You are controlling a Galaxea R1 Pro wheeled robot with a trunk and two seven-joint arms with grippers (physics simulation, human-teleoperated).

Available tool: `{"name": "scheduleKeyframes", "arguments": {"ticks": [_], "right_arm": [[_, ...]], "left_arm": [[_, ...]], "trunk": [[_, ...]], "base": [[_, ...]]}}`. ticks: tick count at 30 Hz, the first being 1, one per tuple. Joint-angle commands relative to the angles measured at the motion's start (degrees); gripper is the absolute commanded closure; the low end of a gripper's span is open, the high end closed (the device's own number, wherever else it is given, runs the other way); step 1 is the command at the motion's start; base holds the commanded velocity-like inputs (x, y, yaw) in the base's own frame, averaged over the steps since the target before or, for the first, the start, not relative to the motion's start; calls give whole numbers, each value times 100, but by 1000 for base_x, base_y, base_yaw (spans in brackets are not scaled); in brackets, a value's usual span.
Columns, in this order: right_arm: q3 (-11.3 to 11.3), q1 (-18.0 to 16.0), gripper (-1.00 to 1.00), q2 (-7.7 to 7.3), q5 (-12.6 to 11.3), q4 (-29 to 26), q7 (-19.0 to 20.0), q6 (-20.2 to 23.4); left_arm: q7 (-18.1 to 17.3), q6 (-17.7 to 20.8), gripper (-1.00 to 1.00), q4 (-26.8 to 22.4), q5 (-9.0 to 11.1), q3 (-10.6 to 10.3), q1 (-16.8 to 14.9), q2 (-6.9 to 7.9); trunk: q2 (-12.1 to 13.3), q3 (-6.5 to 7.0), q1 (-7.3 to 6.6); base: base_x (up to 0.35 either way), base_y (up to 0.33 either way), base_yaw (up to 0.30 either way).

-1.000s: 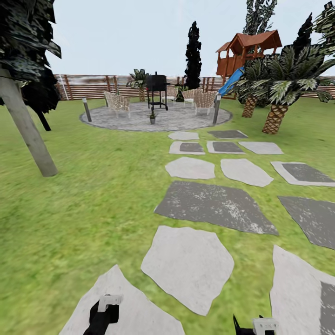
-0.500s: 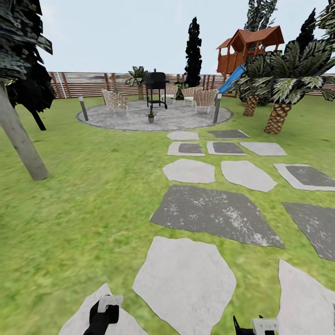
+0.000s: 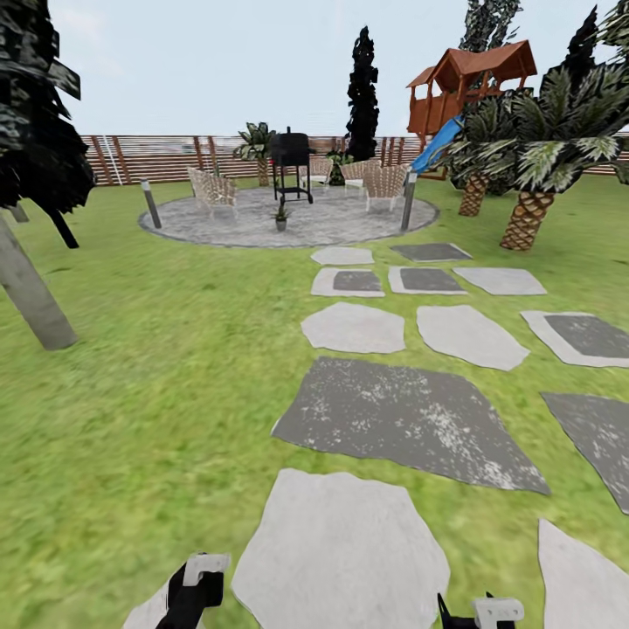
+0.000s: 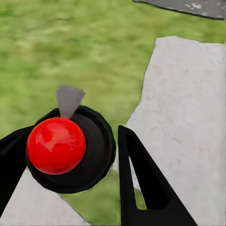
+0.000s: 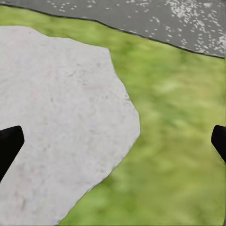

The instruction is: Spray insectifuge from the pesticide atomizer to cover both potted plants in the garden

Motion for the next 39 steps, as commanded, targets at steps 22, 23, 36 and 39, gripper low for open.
{"name": "scheduleKeyframes", "arguments": {"ticks": [22, 23, 36, 39], "right_arm": [[-29, -3, -100, 12, 50, 5, 5, -18], [-28, -4, -100, 12, 50, 5, 5, -18], [-28, -5, -100, 12, 50, 5, 5, -18], [-28, -3, -100, 12, 50, 8, 5, -18]], "left_arm": [[18, -24, 100, 37, -2, 0, -3, -4], [18, -24, 100, 39, -4, 0, -3, -4], [18, -24, 100, 59, -2, 0, -3, -4], [18, -24, 100, 59, -2, 0, -3, -4]], "trunk": [[-2, -5, 2], [-2, -5, 2], [-2, -5, 2], [-2, -5, 2]], "base": [[328, -24, 0], [330, 0, 0], [330, 0, 0], [330, 0, 0]]}}
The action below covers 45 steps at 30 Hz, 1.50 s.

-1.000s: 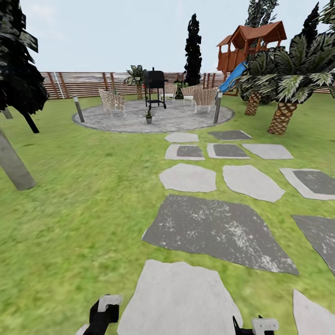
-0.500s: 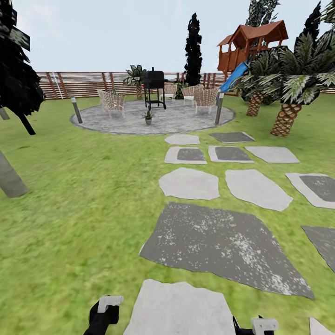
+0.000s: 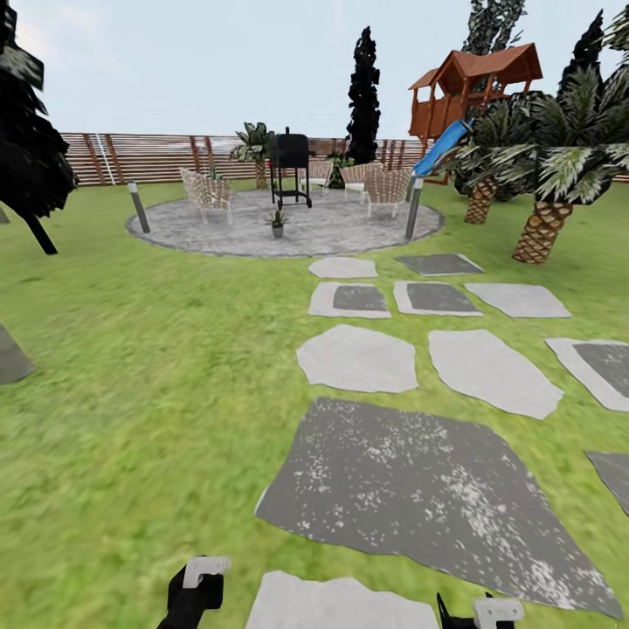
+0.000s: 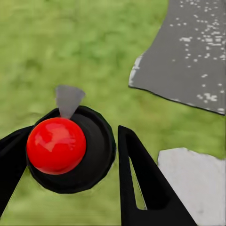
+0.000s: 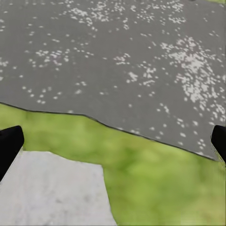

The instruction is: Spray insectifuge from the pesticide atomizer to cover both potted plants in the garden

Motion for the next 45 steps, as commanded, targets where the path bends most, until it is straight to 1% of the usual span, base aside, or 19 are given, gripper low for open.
{"name": "scheduleKeyframes", "arguments": {"ticks": [1, 45], "right_arm": [[-29, -3, -100, 3, 47, 3, 1, -18], [-29, -3, -100, 12, 47, 10, 1, -18]], "left_arm": [[18, -19, 100, 4, -2, 0, -3, -1], [18, -19, 100, 13, -2, 0, -3, -2]], "trunk": [[-1, -5, 2], [-1, -5, 2]], "base": [[330, 0, 0], [330, 0, 0]]}}
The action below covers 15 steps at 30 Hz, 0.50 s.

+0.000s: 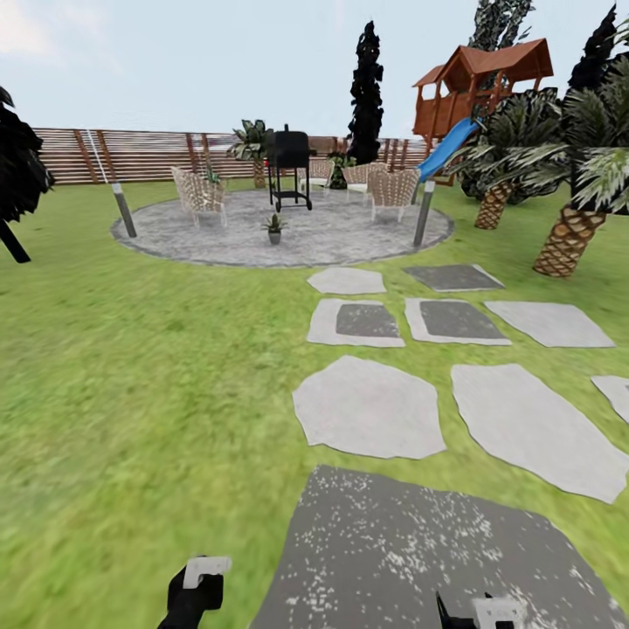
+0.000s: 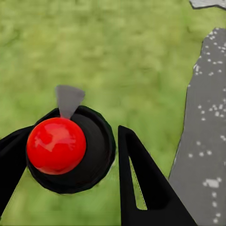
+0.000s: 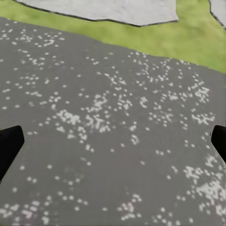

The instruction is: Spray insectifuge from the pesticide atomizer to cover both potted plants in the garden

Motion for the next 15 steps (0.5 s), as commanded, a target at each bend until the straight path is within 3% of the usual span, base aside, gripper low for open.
{"name": "scheduleKeyframes", "arguments": {"ticks": [1, 15], "right_arm": [[-30, -3, -100, 3, 47, 4, 1, -18], [-30, -2, -100, 3, 47, 4, 1, -18]], "left_arm": [[18, -19, 100, 4, -2, -1, -3, -3], [18, -19, 100, 4, -2, -1, -3, -5]], "trunk": [[-1, -5, 2], [-1, -5, 2]], "base": [[331, 0, 0], [330, 0, 0]]}}
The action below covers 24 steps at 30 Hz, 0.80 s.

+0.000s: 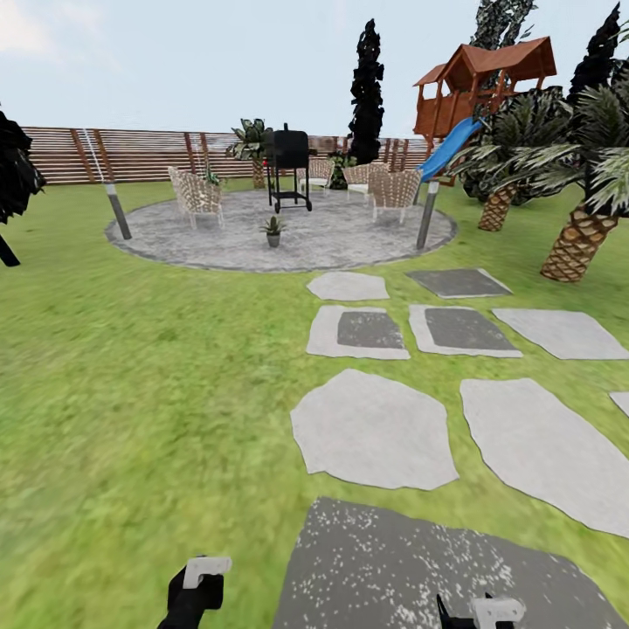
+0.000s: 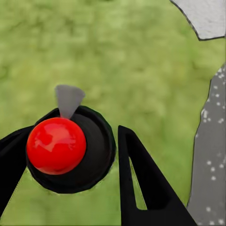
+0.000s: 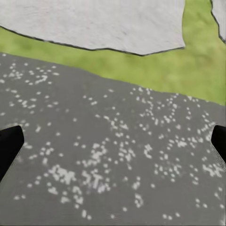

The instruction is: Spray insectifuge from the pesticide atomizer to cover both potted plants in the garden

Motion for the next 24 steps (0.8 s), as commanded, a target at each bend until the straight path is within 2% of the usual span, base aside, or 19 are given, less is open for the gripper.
{"name": "scheduleKeyframes", "arguments": {"ticks": [1, 24], "right_arm": [[-29, -3, -100, 3, 47, 4, 1, -18], [-29, -3, -100, -14, 73, 4, 1, -18]], "left_arm": [[18, -19, 100, 4, -2, 0, -3, -2], [18, -19, 100, 4, -2, 0, -3, -2]], "trunk": [[-2, -5, 2], [-2, -5, 2]], "base": [[330, 0, 0], [330, 0, 0]]}}
